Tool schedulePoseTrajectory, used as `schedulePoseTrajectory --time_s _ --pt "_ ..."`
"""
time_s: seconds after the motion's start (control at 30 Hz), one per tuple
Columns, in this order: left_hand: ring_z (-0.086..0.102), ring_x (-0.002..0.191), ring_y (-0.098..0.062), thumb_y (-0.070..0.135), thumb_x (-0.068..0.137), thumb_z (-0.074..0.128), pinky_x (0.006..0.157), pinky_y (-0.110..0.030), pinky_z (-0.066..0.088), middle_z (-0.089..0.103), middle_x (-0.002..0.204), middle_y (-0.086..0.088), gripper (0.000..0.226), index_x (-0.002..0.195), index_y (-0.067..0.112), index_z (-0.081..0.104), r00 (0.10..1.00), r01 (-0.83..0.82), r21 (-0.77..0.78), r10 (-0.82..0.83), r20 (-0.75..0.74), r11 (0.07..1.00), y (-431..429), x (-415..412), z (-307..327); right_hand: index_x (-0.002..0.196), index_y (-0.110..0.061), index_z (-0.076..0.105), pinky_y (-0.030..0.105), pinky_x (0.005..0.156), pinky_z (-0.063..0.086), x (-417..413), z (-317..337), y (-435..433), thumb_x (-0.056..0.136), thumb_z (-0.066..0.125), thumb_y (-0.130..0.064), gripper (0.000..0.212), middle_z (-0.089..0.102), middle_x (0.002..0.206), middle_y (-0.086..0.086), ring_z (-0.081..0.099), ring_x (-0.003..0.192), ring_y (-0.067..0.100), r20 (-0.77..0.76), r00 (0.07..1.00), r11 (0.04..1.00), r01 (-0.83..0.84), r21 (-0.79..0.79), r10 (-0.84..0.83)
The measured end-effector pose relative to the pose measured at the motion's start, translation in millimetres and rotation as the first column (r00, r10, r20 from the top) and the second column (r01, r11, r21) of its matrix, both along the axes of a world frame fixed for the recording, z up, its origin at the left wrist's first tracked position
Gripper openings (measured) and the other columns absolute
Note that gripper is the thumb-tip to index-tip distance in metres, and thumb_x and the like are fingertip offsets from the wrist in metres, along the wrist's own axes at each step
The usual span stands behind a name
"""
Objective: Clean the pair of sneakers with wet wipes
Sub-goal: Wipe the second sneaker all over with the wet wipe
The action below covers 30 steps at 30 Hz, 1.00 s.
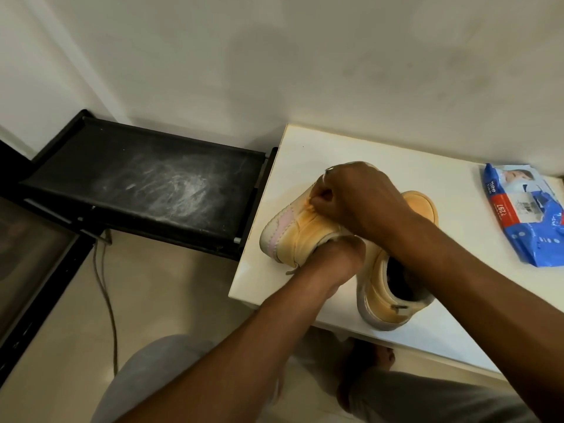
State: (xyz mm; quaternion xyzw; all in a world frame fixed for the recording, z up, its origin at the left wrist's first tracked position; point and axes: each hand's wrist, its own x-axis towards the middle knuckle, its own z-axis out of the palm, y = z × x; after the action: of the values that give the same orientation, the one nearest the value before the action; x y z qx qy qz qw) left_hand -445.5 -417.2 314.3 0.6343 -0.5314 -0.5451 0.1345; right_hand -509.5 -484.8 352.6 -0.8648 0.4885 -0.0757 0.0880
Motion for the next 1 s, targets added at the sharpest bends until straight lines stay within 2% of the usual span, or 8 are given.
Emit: schedulePoseTrajectory --time_s 0.17,0.3,0.37,0.43,0.5,0.67,0.87,1.0 --pt "0.043 0.073 -0.010 0.016 0.103 0.036 0.061 -0.013 0.031 0.053 0.135 -0.021 0.038 0.133 -0.004 0.049 0.998 -0.048 0.094 0.053 -0.045 0.994 -1.0 -1.1 -2.9 0.100 -0.027 0.076 0.031 0.069 0.053 0.0 1.8 -0.7 0.089 0.059 -0.031 0.020 0.072 0.094 -0.007 0.062 0.079 0.013 0.008 1.000 0.998 -0.025 0.062 0.025" --pt "0.043 0.131 -0.024 0.007 0.104 0.031 0.112 -0.024 0.031 0.039 0.146 -0.020 0.039 0.141 -0.005 0.032 0.979 -0.144 0.096 0.155 -0.129 0.985 3.3 -3.7 -4.9 0.105 -0.025 0.075 0.026 0.067 0.054 10.4 -0.2 11.0 0.091 0.059 -0.035 0.023 0.070 0.098 -0.009 0.063 0.078 0.009 0.062 0.983 0.970 -0.182 0.158 0.175" --pt "0.050 0.119 -0.022 0.012 0.104 0.029 0.104 -0.025 0.037 0.049 0.129 -0.014 0.030 0.131 0.004 0.039 0.940 0.272 -0.147 -0.230 0.252 0.951 3.6 1.1 -1.1 0.105 -0.026 0.075 0.028 0.067 0.053 5.8 -1.5 3.3 0.091 0.059 -0.033 0.022 0.070 0.099 -0.008 0.062 0.081 0.011 0.035 0.992 0.987 -0.127 0.101 0.124" --pt "0.050 0.080 -0.009 0.014 0.102 0.035 0.073 -0.016 0.043 0.053 0.098 -0.004 0.015 0.101 0.011 0.050 0.980 -0.201 0.071 0.201 0.005 0.977 -1.2 -3.0 5.9 0.103 -0.027 0.074 0.031 0.070 0.051 -5.0 -1.7 -8.4 0.091 0.057 -0.032 0.021 0.068 0.099 -0.007 0.061 0.086 0.016 -0.010 1.000 0.999 -0.021 0.036 0.022" --pt "0.041 0.068 -0.009 0.011 0.100 0.039 0.061 -0.017 0.036 0.046 0.078 0.001 0.012 0.093 0.012 0.049 0.978 -0.203 0.122 0.206 -0.015 0.972 2.2 4.6 18.8 0.100 -0.027 0.074 0.033 0.072 0.050 -15.2 -2.6 -15.9 0.090 0.059 -0.030 0.018 0.067 0.098 -0.007 0.061 0.090 0.017 -0.002 1.000 1.000 -0.002 0.021 0.002" --pt "0.053 0.117 -0.024 0.008 0.104 0.031 0.094 -0.025 0.041 0.051 0.135 -0.018 0.034 0.133 -0.003 0.045 0.988 0.045 0.067 -0.055 0.146 0.997 1.8 -4.8 18.5 0.100 -0.023 0.072 0.020 0.080 0.047 -19.5 3.4 -8.5 0.093 0.064 -0.016 0.012 0.064 0.098 -0.012 0.060 0.091 0.005 0.217 0.923 0.872 -0.374 0.317 0.317" --pt "0.049 0.107 -0.025 0.012 0.103 0.034 0.090 -0.030 0.039 0.053 0.124 -0.015 0.035 0.133 0.000 0.047 0.985 -0.140 0.181 0.156 -0.079 0.973 -0.9 0.0 12.0 0.098 -0.022 0.073 0.036 0.083 0.052 -40.9 -6.7 -25.3 0.091 0.065 -0.015 0.013 0.067 0.098 -0.012 0.062 0.092 0.008 0.227 0.955 0.960 -0.230 0.162 0.191" --pt "0.050 0.103 -0.030 0.010 0.102 0.035 0.092 -0.035 0.041 0.052 0.113 -0.021 0.028 0.119 -0.001 0.054 0.994 -0.102 0.158 0.106 -0.017 0.982 -0.4 -0.8 10.3 0.098 -0.020 0.074 0.018 0.079 0.048 -37.7 -5.7 -18.1 0.091 0.065 -0.011 0.014 0.066 0.095 -0.013 0.062 0.091 0.003 0.289 0.929 0.916 -0.309 0.256 0.233"
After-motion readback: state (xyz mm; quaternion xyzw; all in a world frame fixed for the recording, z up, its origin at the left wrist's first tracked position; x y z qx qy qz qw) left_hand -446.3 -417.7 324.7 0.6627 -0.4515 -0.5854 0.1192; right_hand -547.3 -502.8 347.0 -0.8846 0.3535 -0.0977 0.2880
